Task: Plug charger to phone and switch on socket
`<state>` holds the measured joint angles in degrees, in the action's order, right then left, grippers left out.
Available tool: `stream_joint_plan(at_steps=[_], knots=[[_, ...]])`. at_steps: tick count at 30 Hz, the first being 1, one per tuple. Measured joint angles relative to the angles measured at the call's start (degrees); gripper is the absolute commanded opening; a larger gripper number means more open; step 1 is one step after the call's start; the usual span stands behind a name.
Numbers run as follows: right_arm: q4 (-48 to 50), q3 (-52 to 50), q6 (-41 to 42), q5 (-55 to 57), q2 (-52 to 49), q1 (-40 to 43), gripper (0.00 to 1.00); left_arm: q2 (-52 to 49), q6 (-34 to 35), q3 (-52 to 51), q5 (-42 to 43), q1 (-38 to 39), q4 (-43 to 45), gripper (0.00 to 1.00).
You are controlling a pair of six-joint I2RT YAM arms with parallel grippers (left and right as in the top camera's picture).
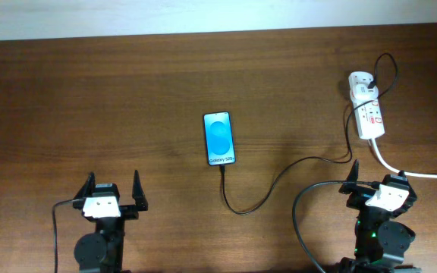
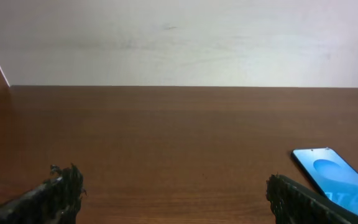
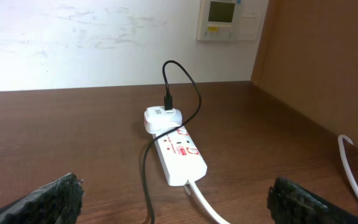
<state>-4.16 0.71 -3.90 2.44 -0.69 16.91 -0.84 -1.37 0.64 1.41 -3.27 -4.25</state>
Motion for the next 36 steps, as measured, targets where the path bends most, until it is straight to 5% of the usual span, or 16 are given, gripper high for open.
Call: stream_joint_plan(at_steps=[12,18,36], knots=[[0.0,0.0,0.0,0.0,0.0,0.0,0.98,0.0,-1.7,0.0,0.3,-0.3,0.0,0.99],[-0.1,0.0,0.0,-0.6,0.0,-17.6,0.98,0.0,-1.7,0.0,0.5,-0.4,0.0,0.99],[-0.1,0.0,2.4,-0.6,0.0,-17.7,0.98,0.0,-1.7,0.0,0.6,-0.4,0.1,0.99]])
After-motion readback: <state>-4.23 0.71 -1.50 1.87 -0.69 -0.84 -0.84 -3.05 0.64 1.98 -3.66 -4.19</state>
